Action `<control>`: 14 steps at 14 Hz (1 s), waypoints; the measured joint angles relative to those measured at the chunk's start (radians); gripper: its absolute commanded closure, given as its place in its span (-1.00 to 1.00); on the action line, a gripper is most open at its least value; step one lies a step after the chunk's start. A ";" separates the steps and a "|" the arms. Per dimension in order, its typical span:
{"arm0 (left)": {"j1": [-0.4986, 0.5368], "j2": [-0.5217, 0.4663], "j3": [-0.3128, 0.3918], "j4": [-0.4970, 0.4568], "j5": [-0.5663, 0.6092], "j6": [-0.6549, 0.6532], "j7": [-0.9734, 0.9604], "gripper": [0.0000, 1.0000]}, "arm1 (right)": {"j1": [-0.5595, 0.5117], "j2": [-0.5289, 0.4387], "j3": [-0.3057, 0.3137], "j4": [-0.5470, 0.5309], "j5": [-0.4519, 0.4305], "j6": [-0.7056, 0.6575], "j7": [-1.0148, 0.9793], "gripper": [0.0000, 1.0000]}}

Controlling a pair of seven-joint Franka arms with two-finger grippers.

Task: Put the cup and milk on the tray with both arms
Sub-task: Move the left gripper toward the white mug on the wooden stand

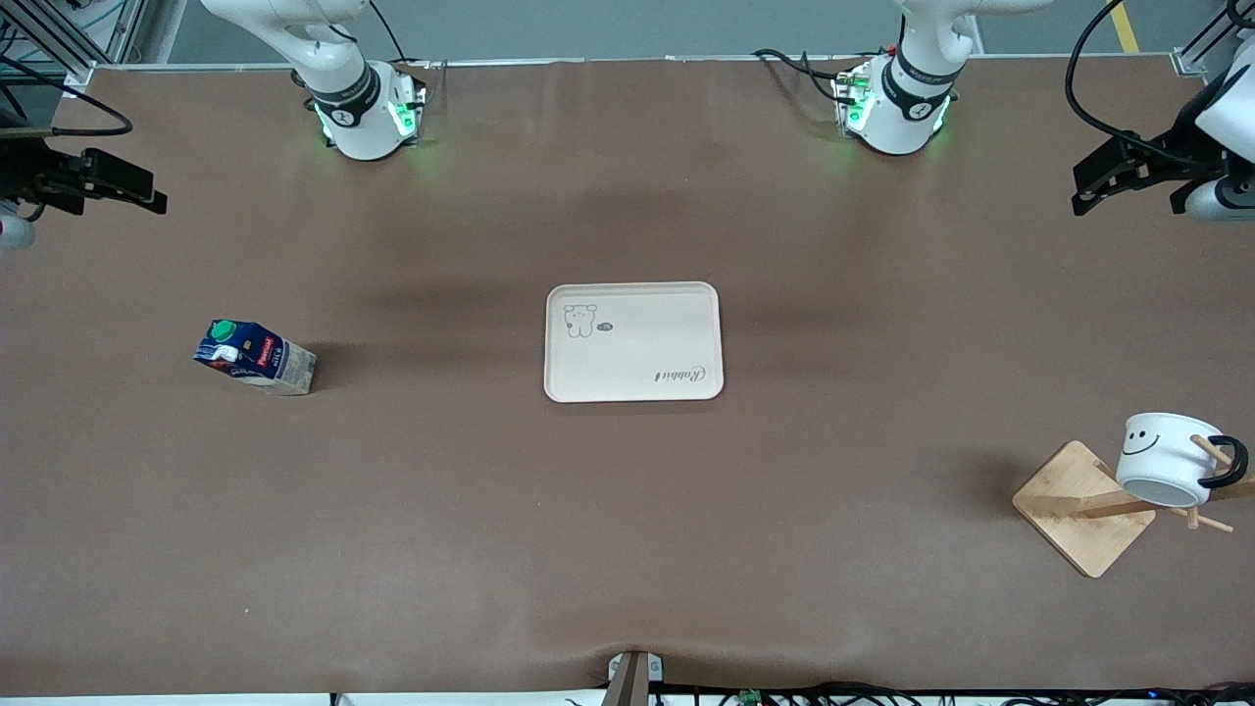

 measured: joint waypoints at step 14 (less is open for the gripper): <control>0.079 0.004 0.002 -0.110 0.000 0.146 -0.056 -1.00 | 0.000 0.000 0.000 0.000 0.000 0.000 0.000 -1.00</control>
